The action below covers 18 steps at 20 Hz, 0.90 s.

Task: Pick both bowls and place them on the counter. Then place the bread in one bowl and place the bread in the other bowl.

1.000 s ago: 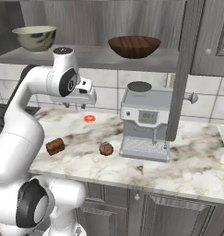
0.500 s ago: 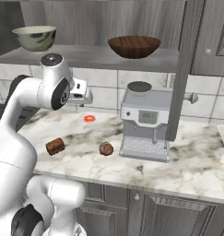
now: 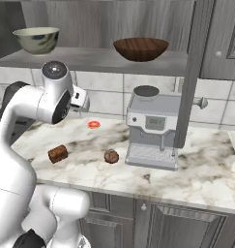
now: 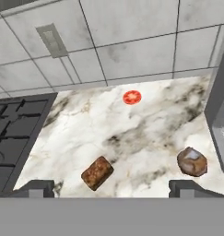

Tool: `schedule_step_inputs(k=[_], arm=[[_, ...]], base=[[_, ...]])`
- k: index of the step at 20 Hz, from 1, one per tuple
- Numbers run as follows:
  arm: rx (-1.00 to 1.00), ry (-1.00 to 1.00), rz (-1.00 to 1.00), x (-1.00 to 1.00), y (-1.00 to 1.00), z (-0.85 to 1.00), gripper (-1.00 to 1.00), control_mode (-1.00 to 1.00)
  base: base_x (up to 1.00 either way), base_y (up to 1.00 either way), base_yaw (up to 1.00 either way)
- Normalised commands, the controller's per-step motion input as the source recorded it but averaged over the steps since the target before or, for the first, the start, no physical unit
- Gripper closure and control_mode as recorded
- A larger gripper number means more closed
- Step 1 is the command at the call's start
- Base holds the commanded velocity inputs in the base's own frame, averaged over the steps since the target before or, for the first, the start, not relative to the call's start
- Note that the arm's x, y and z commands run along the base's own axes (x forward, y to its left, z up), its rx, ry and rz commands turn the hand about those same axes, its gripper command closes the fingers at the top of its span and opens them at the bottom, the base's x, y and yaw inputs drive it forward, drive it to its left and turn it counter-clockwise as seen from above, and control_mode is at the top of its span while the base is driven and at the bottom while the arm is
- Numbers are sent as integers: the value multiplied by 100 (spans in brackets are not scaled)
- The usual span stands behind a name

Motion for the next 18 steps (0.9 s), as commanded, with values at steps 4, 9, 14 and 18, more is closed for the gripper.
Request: schedule_step_inputs(k=[4, 9, 14, 18], arm=[[32, 7, -1, -12, 26, 43, -100, -100], [26, 13, -1, -2, 33, 45, -100, -100], [19, 14, -2, 0, 30, 44, -100, -100], [5, 13, -11, 0, 31, 37, -100, -100]], base=[[0, 0, 0], [0, 0, 0], [0, 0, 0], [0, 0, 0]])
